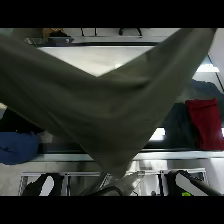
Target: Fold the shirts.
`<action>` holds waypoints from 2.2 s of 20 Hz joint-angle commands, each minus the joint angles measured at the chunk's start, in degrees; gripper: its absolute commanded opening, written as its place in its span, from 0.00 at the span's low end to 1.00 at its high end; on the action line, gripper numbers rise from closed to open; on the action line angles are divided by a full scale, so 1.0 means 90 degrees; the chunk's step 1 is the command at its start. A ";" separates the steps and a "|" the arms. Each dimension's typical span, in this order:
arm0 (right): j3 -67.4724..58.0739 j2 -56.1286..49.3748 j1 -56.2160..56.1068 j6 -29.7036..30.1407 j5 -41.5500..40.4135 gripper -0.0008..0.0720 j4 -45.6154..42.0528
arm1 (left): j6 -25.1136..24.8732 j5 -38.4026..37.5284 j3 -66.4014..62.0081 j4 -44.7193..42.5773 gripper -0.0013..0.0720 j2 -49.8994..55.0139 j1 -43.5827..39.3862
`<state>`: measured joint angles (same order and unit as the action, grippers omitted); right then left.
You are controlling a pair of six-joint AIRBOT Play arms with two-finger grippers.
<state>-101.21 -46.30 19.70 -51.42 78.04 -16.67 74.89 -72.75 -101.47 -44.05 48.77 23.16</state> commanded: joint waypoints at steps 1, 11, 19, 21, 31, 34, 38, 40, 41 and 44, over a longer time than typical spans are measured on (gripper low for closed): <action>0.1936 -0.0359 -0.0352 0.0041 0.0571 0.03 0.0369 | -0.0330 -0.0797 0.1875 0.0223 0.04 0.0498 -0.0576; 0.5731 -0.1690 -0.1003 0.0906 -0.3019 0.26 -0.0461 | -0.0957 0.2356 0.4461 -0.0449 0.04 0.2907 -0.2302; 0.5982 -0.0311 -0.0726 -0.0996 -0.1530 0.63 -0.1882 | -0.0867 0.1387 0.3468 -0.0447 0.04 0.3619 -0.1974; 0.6278 0.0177 -0.0855 -0.2076 -0.1559 0.63 -0.3152 | -0.0867 0.1365 0.3468 -0.0444 0.04 0.3716 -0.1974; 0.8808 0.0787 -0.3670 -0.2790 -0.4206 0.65 -0.1831 | -0.0869 0.1200 0.3468 -0.0442 0.04 0.3755 -0.1974; 0.8774 -0.0124 -0.4816 -0.2783 -0.5311 0.65 -0.1345 | -0.0869 0.1144 0.3468 -0.0444 0.04 0.3755 -0.1974; 0.8225 -0.1180 -0.5819 -0.2727 -0.5870 0.65 -0.1093 | -0.0874 0.1132 0.3468 -0.0444 0.04 0.3755 -0.1974; 0.7728 -0.1513 -0.6020 -0.2463 -0.5943 0.64 -0.1093 | -0.0874 0.1127 0.3468 -0.0442 0.04 0.3755 -0.1974; 0.7482 -0.1639 -0.6054 -0.2358 -0.5960 0.62 -0.1093 | -0.0874 0.1124 0.3468 -0.0442 0.04 0.3752 -0.1974; 0.6844 -0.1746 -0.6062 -0.1955 -0.5843 0.15 -0.1093 | -0.0874 0.1095 0.3466 -0.0440 0.04 0.3645 -0.1972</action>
<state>-34.57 -60.25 -33.58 -72.31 26.02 -27.64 66.98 -62.65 -70.22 -48.05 82.30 5.34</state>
